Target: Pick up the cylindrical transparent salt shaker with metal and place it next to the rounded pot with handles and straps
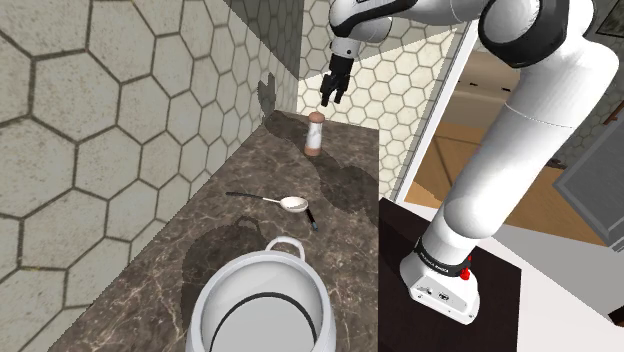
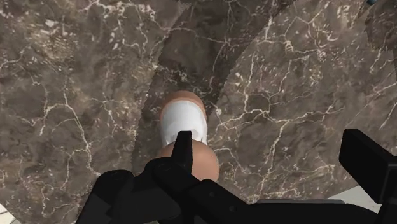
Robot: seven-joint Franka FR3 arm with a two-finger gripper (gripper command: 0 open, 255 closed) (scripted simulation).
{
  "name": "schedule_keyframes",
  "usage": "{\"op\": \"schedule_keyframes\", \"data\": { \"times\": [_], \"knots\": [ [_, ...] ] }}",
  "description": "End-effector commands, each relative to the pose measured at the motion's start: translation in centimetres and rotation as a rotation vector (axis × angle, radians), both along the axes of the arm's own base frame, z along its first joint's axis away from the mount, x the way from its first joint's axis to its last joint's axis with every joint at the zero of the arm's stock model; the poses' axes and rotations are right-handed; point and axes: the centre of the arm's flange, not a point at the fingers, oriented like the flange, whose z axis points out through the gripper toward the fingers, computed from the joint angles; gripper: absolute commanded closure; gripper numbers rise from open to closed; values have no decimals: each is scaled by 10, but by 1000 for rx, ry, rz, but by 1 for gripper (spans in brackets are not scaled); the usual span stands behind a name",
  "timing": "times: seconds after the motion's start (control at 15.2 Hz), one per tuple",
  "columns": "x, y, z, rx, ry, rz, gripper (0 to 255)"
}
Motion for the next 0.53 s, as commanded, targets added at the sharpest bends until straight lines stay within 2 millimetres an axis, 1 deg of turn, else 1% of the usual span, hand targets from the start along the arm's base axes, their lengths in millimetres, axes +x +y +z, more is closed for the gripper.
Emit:
{"op": "schedule_keyframes", "data": {
  "times": [0.0,0.33,0.4,0.46],
  "knots": [
    [19,-16,-16,9,5,12,0],
    [65,-53,-52,30,18,37,0],
    [70,-57,-56,32,19,39,0],
    [70,-56,-61,32,19,39,0]
  ]
}}
